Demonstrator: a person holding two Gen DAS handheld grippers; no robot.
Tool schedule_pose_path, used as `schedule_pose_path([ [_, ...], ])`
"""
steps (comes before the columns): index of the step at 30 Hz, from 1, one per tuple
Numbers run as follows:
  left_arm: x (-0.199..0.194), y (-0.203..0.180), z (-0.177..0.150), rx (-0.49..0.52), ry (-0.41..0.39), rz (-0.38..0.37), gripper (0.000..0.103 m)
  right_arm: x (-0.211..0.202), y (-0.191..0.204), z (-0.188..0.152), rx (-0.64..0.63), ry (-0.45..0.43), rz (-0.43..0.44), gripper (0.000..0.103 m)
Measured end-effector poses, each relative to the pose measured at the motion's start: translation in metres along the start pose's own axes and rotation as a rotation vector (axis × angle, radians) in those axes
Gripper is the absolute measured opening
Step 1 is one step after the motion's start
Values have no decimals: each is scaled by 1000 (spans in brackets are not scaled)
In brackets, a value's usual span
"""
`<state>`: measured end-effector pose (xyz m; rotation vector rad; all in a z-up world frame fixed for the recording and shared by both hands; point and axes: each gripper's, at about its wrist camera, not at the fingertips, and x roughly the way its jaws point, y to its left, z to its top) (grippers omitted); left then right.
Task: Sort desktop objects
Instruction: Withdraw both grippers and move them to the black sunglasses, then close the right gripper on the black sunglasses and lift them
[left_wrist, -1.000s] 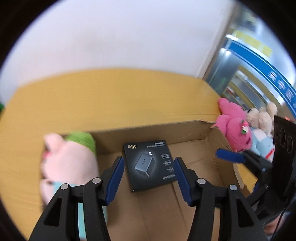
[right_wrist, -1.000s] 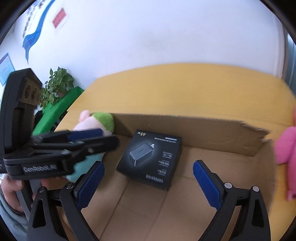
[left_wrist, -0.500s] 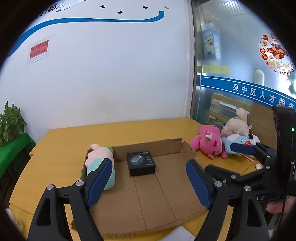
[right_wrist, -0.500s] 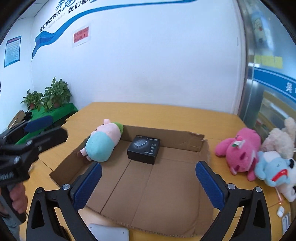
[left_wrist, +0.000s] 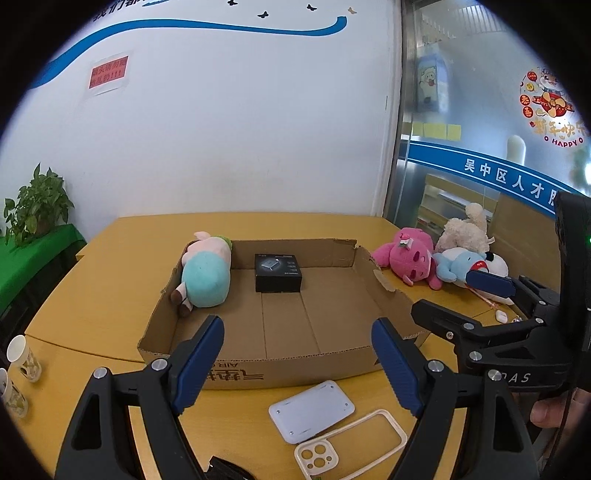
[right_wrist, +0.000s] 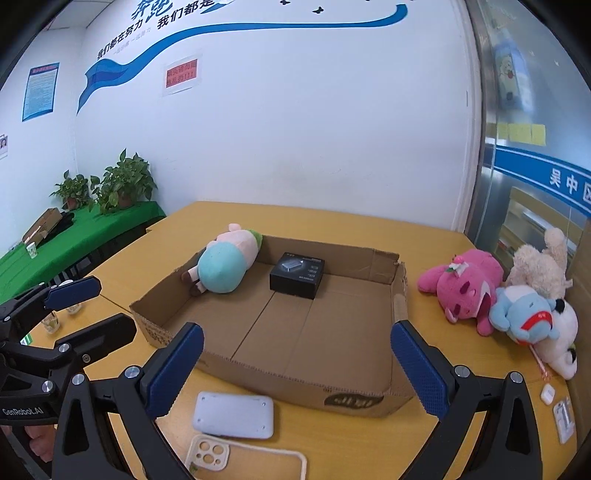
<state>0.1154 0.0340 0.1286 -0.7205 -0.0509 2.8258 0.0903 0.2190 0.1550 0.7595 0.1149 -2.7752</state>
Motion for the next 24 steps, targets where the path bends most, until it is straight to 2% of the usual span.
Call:
schedule_pose_path([
  [4,-4,3,-8,15,27,-1,82,1,0,-19,9,41,2,103],
  [7,-5,7,-18,13,55,-4,82,-1,-3,-32,28,51,34,103],
  [14,8,29,-49,-39,188,-29,82,6,-19,-73,90,157,88,103],
  [19,19,53,-75,-108,292,-26,82,23,-9,-116,102,285,225,103],
  [24,26,77,-102,-221,396,-43,82,36,46,-134,-47,351,411,101],
])
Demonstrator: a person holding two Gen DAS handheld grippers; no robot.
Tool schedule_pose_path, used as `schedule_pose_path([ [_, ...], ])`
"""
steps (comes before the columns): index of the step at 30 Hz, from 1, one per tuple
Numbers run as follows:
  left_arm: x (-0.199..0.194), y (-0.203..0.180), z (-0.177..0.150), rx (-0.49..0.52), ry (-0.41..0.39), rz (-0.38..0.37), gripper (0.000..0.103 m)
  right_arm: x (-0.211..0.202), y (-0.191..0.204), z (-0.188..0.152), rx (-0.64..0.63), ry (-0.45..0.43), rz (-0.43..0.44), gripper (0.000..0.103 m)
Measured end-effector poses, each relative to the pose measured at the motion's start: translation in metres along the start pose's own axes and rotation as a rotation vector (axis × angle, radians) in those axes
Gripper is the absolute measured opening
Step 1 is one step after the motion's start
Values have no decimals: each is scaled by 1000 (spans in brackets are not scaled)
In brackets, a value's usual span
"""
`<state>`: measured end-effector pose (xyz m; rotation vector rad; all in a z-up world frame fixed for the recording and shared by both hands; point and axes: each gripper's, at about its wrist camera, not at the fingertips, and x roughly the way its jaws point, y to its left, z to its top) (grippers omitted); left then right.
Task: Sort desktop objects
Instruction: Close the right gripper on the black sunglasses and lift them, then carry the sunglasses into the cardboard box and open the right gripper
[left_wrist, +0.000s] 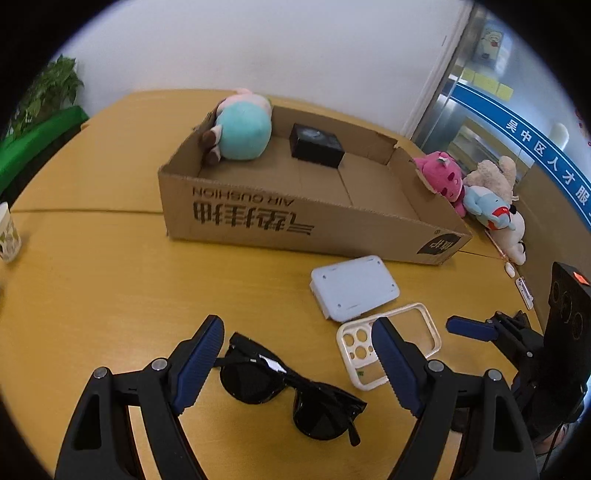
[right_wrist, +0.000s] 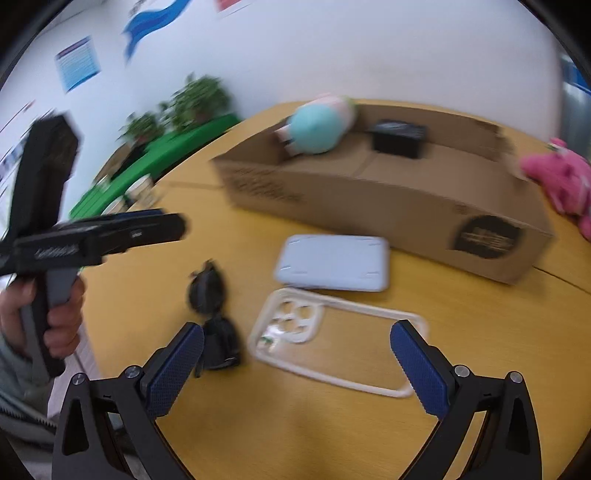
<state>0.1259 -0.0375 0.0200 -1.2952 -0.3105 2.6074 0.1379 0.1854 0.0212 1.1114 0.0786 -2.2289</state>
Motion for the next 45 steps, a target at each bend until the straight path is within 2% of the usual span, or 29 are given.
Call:
schedule_pose_path([
  [2,2,10,-6,-40,26,-17,82,14,17,0,-44,29,56,97],
  [7,8,29,-17,-120,68,-64,81,47,44,0,-110,114,187,77],
  [9,15,35,-20,-149,88,-92,80,58,48,2,-117,144,226,57],
  [10,19,38,-21,-164,99,-105,78,64,51,4,-126,166,237,51],
  [12,27,43,-23,-192,127,-136,69,75,56,6,-143,192,248,31],
  [16,42,47,-26,-223,164,-191,57,86,66,6,-168,237,248,28],
  [20,54,48,-28,-236,194,-235,40,91,70,5,-175,267,238,24],
  [25,62,50,-30,-251,216,-253,20,100,74,-1,-156,295,243,18],
  [28,62,54,-31,-265,208,-266,20,96,74,-3,-145,274,247,17],
  [35,48,44,-21,-210,153,-263,16,86,71,-4,-130,234,248,15],
  [40,30,34,-1,-168,93,-273,15,63,70,8,-134,143,240,15],
  [45,12,11,37,-69,40,-285,15,36,66,26,-139,34,208,15],
])
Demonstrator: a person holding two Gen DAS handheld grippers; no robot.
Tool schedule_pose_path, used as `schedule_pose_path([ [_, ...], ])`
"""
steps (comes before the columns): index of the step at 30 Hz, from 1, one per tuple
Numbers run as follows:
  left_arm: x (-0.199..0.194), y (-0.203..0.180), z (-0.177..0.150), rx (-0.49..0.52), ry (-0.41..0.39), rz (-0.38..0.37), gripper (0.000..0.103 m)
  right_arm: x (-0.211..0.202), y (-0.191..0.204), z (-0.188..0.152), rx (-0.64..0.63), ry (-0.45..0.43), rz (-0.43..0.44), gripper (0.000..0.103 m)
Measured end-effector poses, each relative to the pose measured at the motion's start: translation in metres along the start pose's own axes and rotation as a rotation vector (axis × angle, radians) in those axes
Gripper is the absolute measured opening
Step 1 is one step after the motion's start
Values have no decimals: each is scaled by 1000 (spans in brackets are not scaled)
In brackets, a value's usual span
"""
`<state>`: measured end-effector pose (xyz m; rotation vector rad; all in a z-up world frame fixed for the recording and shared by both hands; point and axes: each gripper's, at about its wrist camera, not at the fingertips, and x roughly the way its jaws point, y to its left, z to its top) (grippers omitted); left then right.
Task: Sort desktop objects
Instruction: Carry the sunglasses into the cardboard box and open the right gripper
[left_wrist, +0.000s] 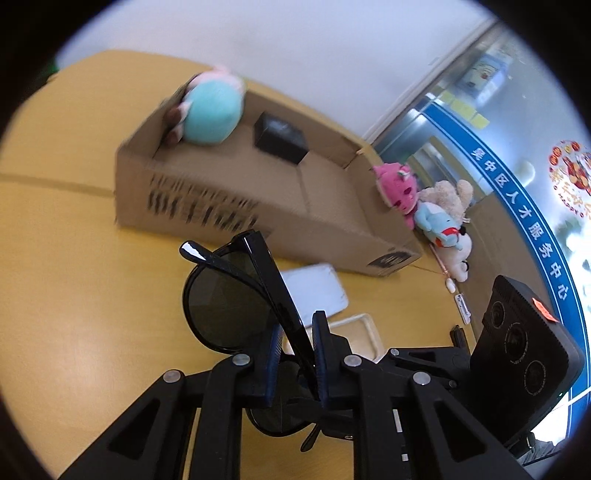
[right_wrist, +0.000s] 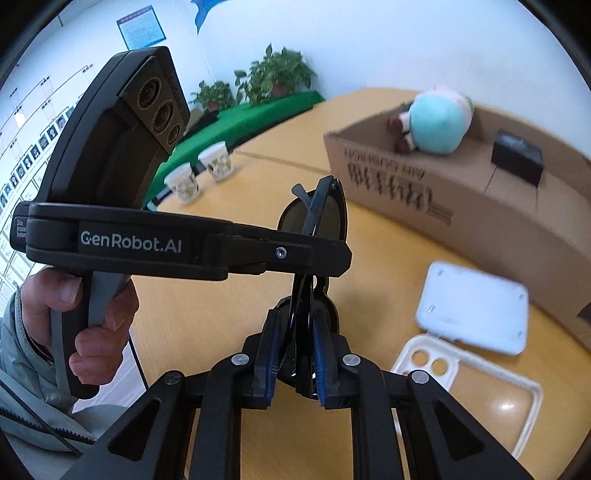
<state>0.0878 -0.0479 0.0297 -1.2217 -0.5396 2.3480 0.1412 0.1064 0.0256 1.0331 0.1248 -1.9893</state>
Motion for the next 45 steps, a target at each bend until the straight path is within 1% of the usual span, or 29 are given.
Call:
schedule_pose_path([
  [2,-5,-18,20,61,-23,-12,15,-18,-3,10,-2,-56,-27,15],
  [3,-7,-29,30,97,-34,-15,15,-18,-2,19,-2,-78,-38,15],
  [5,-12,-55,54,197,-56,-23,15,-35,-5,34,-3,-144,-75,15],
  [9,-21,-104,99,341,-98,-64,15,-84,-18,67,11,-286,-149,15],
  [10,-23,-116,109,381,-114,-74,15,-85,-20,80,9,-307,-168,15],
  [12,-23,-144,129,443,-146,-104,15,-107,-26,94,1,-356,-209,15],
  [17,-21,-185,172,513,-198,-159,15,-158,-48,131,-10,-451,-306,15],
  [21,-18,-214,198,537,-220,-192,13,-182,-70,155,7,-484,-336,15],
  [24,-16,-237,216,586,-236,-198,12,-197,-84,175,14,-511,-362,15],
  [27,-15,-255,240,614,-245,-204,12,-211,-101,197,20,-541,-383,15],
  [31,-4,-263,274,617,-247,-220,12,-223,-121,224,21,-567,-407,15],
  [35,26,-257,303,596,-217,-245,12,-220,-150,245,43,-564,-417,14],
  [36,37,-253,308,586,-204,-249,11,-223,-154,246,48,-559,-420,14],
  [39,78,-242,318,553,-142,-270,9,-209,-183,248,87,-522,-425,14],
  [41,111,-231,320,530,-96,-262,9,-198,-207,242,125,-485,-423,14],
  [43,146,-218,322,493,-48,-252,9,-177,-236,236,183,-443,-402,14],
  [45,181,-199,322,442,6,-262,9,-154,-266,228,251,-397,-363,14],
])
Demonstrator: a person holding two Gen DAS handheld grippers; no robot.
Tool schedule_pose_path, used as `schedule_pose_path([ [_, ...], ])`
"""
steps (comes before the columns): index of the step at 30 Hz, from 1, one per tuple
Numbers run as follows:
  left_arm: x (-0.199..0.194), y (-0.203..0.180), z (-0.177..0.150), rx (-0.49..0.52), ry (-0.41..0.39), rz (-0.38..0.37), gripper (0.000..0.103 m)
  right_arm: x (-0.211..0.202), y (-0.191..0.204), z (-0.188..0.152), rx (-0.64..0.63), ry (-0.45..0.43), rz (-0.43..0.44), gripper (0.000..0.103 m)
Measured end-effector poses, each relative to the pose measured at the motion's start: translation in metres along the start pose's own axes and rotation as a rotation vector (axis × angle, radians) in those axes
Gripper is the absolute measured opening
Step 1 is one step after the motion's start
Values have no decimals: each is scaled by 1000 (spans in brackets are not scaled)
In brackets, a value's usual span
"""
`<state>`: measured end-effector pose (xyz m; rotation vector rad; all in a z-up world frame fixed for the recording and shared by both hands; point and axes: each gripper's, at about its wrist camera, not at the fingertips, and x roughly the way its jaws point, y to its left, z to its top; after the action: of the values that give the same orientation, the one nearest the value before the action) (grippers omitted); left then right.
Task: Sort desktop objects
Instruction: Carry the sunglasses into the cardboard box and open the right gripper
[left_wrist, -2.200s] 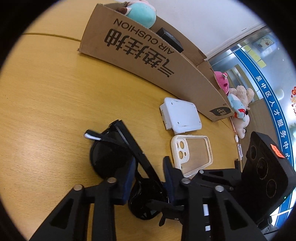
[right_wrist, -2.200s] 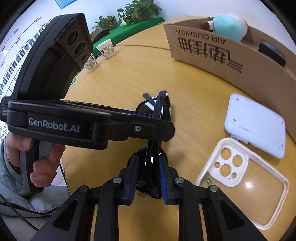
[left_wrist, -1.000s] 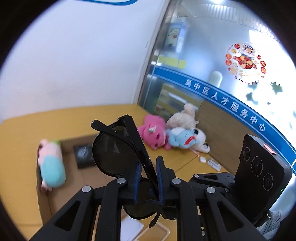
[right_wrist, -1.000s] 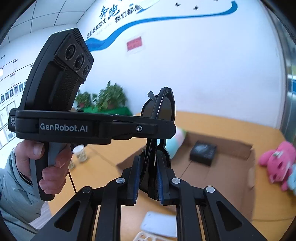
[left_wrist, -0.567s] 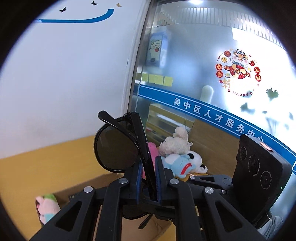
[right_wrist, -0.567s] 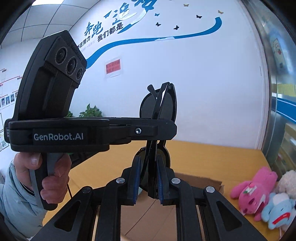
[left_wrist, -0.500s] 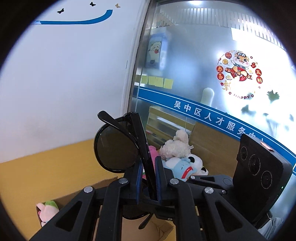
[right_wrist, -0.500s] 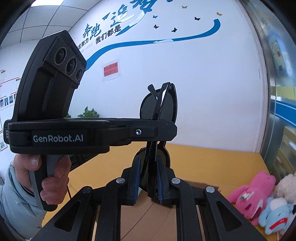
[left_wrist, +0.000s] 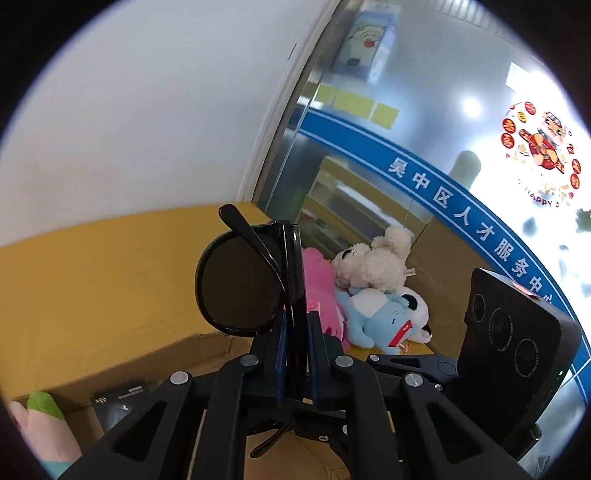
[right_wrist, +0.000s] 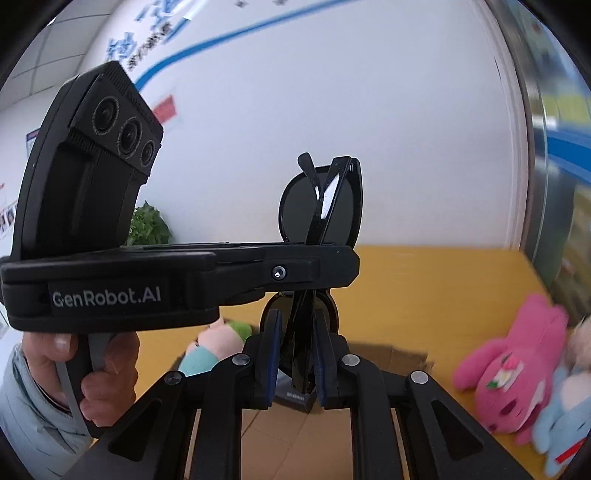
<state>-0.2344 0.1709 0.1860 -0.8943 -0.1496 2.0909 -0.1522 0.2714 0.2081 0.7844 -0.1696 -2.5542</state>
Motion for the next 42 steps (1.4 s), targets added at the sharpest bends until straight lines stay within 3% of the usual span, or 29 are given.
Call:
schedule_pose_path([
  [10,127,93,-60,-259,241,-72,9,112,-79,-72,201,300,-3,14],
  [19,176,115,-96,-380,356,-72,9,160,-104,-120,278,518,-61,14],
  [27,193,132,-111,-466,397,-26,9,177,-97,-134,255,608,-111,14],
  [35,198,136,-115,-479,410,-5,11,189,-91,-137,221,618,-150,18],
  [37,195,137,-115,-487,412,22,11,187,-87,-137,205,616,-164,22],
  [40,185,131,-109,-456,406,19,11,178,-74,-136,156,603,-185,36],
  [42,175,124,-105,-434,386,23,17,169,-66,-135,136,591,-193,49],
])
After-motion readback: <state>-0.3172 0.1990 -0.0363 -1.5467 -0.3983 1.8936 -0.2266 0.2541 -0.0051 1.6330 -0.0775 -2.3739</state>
